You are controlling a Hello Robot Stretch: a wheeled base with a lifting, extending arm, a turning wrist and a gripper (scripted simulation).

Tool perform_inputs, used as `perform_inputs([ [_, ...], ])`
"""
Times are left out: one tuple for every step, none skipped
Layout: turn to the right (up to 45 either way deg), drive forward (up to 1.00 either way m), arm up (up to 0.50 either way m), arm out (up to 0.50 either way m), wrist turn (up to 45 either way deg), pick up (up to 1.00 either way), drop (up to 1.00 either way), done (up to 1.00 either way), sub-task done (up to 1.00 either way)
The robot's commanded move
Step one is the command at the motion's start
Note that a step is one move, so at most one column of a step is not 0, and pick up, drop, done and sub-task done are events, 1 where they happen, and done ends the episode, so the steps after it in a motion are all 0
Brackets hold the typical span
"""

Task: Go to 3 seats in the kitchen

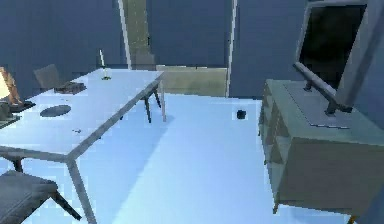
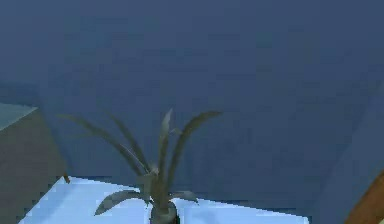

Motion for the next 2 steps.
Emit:
perform_inputs([
  [0.0, 1.00, 0.00, 0.00, 0.0, 0.00, 0.00, 0.00, 0.00],
  [0.0, 1.00, 0.00, 0.00, 0.0, 0.00, 0.00, 0.00, 0.00],
])
